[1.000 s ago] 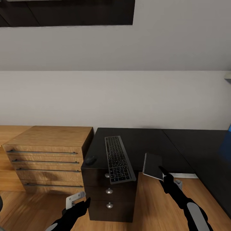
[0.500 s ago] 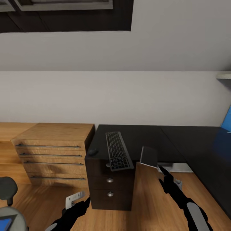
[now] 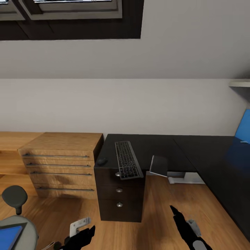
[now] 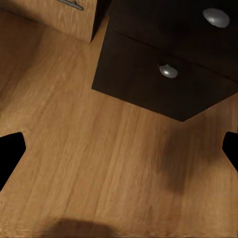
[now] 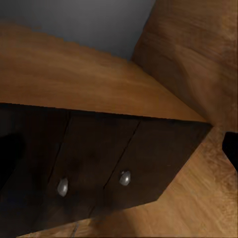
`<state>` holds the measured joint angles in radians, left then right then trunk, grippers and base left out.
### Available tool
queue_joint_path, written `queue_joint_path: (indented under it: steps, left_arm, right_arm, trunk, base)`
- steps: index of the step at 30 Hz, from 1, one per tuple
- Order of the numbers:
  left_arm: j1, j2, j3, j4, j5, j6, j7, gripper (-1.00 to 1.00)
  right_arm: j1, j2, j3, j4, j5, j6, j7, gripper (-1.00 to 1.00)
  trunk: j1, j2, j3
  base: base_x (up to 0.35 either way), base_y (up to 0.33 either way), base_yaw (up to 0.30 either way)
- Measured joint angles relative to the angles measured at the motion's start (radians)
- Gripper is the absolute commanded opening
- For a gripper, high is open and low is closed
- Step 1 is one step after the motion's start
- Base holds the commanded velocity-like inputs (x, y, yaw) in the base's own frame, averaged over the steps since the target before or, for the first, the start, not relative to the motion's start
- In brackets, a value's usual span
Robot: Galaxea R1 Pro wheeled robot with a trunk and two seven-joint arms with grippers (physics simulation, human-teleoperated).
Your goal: In the bedroom, organize the workspace by keeping the computer under the desk, ensuring the monitor is on the desk, placing the keyboard on the desk next to the monitor, placing the mouse on the desk next to the keyboard, moving the folder from the swivel chair onto the desk next to the mouse, stacking the notebook on top of the folder with the pen on top of the notebook, and positioning the swivel chair next to the desk.
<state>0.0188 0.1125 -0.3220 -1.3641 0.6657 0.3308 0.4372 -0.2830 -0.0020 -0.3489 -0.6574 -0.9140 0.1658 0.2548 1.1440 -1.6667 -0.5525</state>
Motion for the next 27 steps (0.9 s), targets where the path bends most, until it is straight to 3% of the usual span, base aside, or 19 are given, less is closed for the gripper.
queue_joint_path:
  steps: [1,2,4,7,9,12,17,19,24,25,26,27]
  left_arm:
    - [0.0,0.0,0.0,0.036,0.0,-0.02,-0.001,1.0]
    - [0.0,0.0,0.0,0.056,-0.001,-0.037,-0.003,1.0]
    - [0.0,0.0,-0.003,0.135,0.001,-0.133,-0.007,1.0]
    - [0.0,0.001,-0.018,0.219,0.002,-0.241,-0.009,1.0]
    - [0.0,0.001,-0.049,0.282,0.002,-0.311,-0.009,1.0]
    - [0.001,0.0,-0.081,0.342,-0.001,-0.347,-0.01,1.0]
    - [0.002,-0.005,-0.15,0.434,-0.004,-0.389,-0.005,1.0]
    - [0.006,-0.005,-0.2,0.518,-0.002,-0.476,-0.004,1.0]
    - [0.006,-0.005,-0.206,0.532,-0.001,-0.494,-0.001,1.0]
    - [0.006,-0.009,-0.207,0.534,0.0,-0.498,0.0,1.0]
    - [0.006,-0.009,-0.207,0.535,0.0,-0.498,0.0,1.0]
    - [0.006,-0.01,-0.207,0.536,0.001,-0.499,0.0,1.0]
  right_arm:
    - [0.0,0.0,0.002,0.05,0.057,-0.081,-0.001,1.0]
    - [0.0,0.0,0.001,0.077,0.085,-0.121,-0.002,1.0]
    - [0.0,0.001,0.002,0.189,0.181,-0.293,-0.005,1.0]
    - [0.0,0.003,0.003,0.304,0.258,-0.46,-0.005,1.0]
    - [0.0,0.006,0.004,0.389,0.318,-0.578,-0.006,1.0]
    - [0.0,0.007,0.003,0.441,0.357,-0.638,-0.007,1.0]
    - [0.0,0.009,0.001,0.487,0.38,-0.67,-0.006,1.0]
    - [0.0,0.008,0.002,0.506,0.389,-0.683,-0.006,1.0]
    - [0.0,0.008,0.005,0.509,0.416,-0.686,-0.006,1.0]
    - [0.0,0.009,0.005,0.51,0.454,-0.697,-0.006,1.0]
    - [0.0,0.011,0.005,0.51,0.463,-0.703,-0.006,1.0]
    - [0.0,0.027,0.007,0.511,0.506,-0.76,-0.007,1.0]
  trunk:
    - [-0.004,0.007,0.003]
    - [-0.008,0.014,0.006]
    - [-0.015,0.028,0.012]
    - [-0.027,0.049,0.022]
    - [-0.035,0.063,0.028]
    - [-0.046,0.084,0.038]
    - [-0.065,0.119,0.053]
    - [-0.073,0.133,0.06]
    - [-0.092,0.168,0.075]
    - [-0.096,0.175,0.078]
    - [-0.1,0.182,0.082]
    - [-0.103,0.189,0.085]
  base:
    - [-0.003,0.0,0.0]
    - [-0.002,0.0,0.0]
    - [-0.001,0.0,0.0]
    - [0.0,0.0,0.0]
    - [0.0,0.0,0.0]
    - [0.0,0.0,0.0]
    - [0.0,0.0,0.0]
    - [0.0,0.0,0.0]
    - [0.0,0.0,0.0]
    - [0.0,0.0,0.0]
    - [-0.154,0.0,0.0]
    - [-0.19,0.0,0.0]
